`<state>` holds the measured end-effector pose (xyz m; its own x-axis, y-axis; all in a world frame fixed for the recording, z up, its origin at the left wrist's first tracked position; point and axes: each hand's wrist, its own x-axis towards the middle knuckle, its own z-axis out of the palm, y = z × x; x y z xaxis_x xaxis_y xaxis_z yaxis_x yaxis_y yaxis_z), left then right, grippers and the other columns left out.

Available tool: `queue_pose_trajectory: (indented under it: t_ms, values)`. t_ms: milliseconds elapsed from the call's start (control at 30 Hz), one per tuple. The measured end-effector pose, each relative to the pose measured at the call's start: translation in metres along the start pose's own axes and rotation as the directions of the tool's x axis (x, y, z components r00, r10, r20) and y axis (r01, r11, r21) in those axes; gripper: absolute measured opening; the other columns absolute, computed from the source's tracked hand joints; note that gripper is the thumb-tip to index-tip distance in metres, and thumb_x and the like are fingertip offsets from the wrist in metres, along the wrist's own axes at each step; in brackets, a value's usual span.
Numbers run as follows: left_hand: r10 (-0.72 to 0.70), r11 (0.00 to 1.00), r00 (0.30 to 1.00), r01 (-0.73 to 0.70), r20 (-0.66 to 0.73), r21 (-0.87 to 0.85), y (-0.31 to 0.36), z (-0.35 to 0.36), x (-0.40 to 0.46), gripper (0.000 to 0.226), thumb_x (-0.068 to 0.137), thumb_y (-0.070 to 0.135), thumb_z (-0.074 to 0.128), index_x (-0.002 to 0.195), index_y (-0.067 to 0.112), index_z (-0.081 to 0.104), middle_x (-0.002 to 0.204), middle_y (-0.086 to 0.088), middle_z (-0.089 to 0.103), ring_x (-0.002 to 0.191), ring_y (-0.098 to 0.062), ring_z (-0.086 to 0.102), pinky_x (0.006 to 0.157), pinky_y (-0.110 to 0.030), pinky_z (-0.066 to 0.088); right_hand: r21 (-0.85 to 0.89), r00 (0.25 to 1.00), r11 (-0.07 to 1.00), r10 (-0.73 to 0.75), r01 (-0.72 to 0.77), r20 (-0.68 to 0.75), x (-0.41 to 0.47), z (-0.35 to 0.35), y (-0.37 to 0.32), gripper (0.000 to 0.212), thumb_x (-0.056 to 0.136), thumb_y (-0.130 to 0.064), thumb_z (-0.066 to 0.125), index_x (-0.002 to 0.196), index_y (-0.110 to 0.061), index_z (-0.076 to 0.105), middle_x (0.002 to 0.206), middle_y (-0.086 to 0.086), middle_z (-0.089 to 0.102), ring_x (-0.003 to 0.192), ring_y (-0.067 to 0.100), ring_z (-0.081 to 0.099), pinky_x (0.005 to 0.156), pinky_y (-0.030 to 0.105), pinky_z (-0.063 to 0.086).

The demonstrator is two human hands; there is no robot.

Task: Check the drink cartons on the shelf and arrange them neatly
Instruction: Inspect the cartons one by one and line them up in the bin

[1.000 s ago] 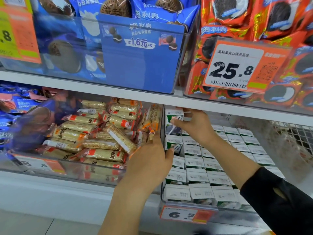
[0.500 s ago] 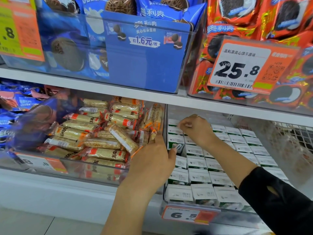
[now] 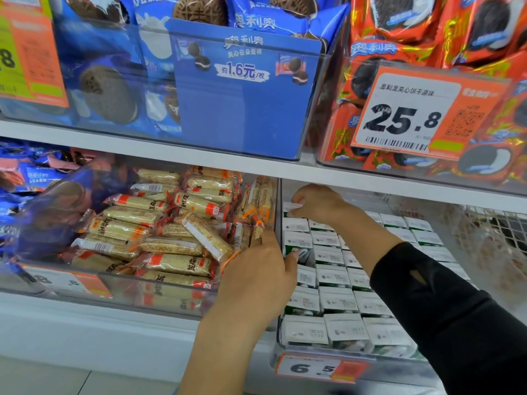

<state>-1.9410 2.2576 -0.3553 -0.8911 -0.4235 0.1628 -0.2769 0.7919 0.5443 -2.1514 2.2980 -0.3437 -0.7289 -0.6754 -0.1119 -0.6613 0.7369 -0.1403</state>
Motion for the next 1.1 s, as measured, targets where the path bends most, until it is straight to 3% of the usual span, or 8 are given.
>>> queue_pose_trajectory:
  t_ms: [233,433,533,633,733,867,967,1100]
  values:
    - [-0.018,0.999,1.000,0.018,0.013,0.048,0.003,-0.001,-0.001,0.056,0.102,0.038,0.034,0.148,0.009,0.019,0.127,-0.013,0.056,0.107,-0.029,0.058,0.078,-0.031,0.041,-0.076,0.998,0.997,-0.009,0.004,-0.056,-0.002,0.012,-0.005,0.044,0.097,-0.037,0.049,0.135,-0.016,0.049,0.135,0.014,0.045,0.125,0.030,0.041,0.102,0.037,0.039]
    - [-0.029,0.999,0.999,0.028,0.032,0.038,0.003,-0.003,-0.001,0.055,0.102,0.038,0.035,0.146,0.009,0.021,0.126,-0.012,0.057,0.107,-0.028,0.058,0.076,-0.029,0.038,-0.117,0.937,0.993,-0.068,0.029,-0.343,-0.015,0.029,-0.009,0.038,0.101,-0.029,0.037,0.131,-0.007,0.047,0.131,0.018,0.050,0.120,0.034,0.044,0.097,0.040,0.035]
    - [-0.025,0.999,0.999,0.023,0.038,0.044,0.003,-0.004,-0.001,0.054,0.102,0.038,0.035,0.145,0.009,0.023,0.118,-0.011,0.060,0.101,-0.026,0.060,0.069,-0.027,0.036,-0.099,0.830,0.989,-0.145,0.109,-0.538,-0.024,0.017,-0.006,0.032,0.101,-0.027,0.036,0.116,-0.008,0.057,0.105,0.016,0.063,0.096,0.035,0.058,0.075,0.034,0.042]
    - [-0.040,0.999,0.997,0.038,0.061,0.034,0.004,-0.006,-0.002,0.052,0.102,0.038,0.036,0.144,0.009,0.024,0.116,-0.010,0.060,0.098,-0.026,0.060,0.067,-0.027,0.035,0.253,0.781,0.944,-0.009,0.213,-0.624,-0.049,0.013,0.002,0.021,0.101,-0.022,0.040,0.089,-0.011,0.053,0.066,0.001,0.050,0.056,0.014,0.047,0.051,0.016,0.030]
    - [-0.040,0.999,0.996,0.038,0.083,0.020,0.005,-0.006,-0.003,0.055,0.101,0.039,0.037,0.145,0.009,0.023,0.122,-0.011,0.058,0.101,-0.027,0.060,0.071,-0.029,0.040,0.634,0.788,0.736,0.236,0.236,-0.568,-0.084,0.017,0.012,0.012,0.099,-0.025,0.048,0.091,-0.017,0.053,0.070,-0.009,0.052,0.060,0.001,0.047,0.054,0.013,0.036]
    - [-0.065,0.998,0.994,0.065,0.082,0.011,0.005,-0.008,-0.003,0.068,0.098,0.047,0.041,0.151,0.013,0.014,0.146,-0.014,0.041,0.121,-0.030,0.051,0.091,-0.037,0.045,0.869,0.829,0.430,0.370,0.246,-0.418,-0.133,0.015,0.029,0.011,0.093,-0.025,0.058,0.100,-0.021,0.065,0.090,-0.008,0.068,0.082,0.004,0.065,0.066,0.014,0.052]
    - [0.025,0.995,0.988,-0.040,-0.153,-0.095,0.013,-0.010,-0.007,0.064,0.096,0.042,0.048,0.150,0.017,0.024,0.151,-0.003,0.034,0.134,-0.021,0.037,0.103,-0.031,0.037,0.963,0.867,0.147,0.420,0.226,-0.268,-0.164,0.015,0.036,0.013,0.093,-0.021,0.057,0.088,-0.020,0.069,0.077,-0.007,0.072,0.071,0.005,0.067,0.061,0.016,0.054]
    - [0.067,0.919,0.890,-0.231,-0.450,-0.321,0.039,-0.005,-0.017,0.036,0.096,0.027,0.051,0.131,0.024,0.051,0.132,0.008,0.052,0.122,-0.006,0.047,0.099,-0.022,0.039,0.980,0.906,-0.067,0.397,0.185,-0.144,-0.186,0.016,0.043,0.014,0.091,-0.020,0.058,0.088,-0.017,0.071,0.081,0.001,0.072,0.074,0.014,0.068,0.063,0.022,0.056]
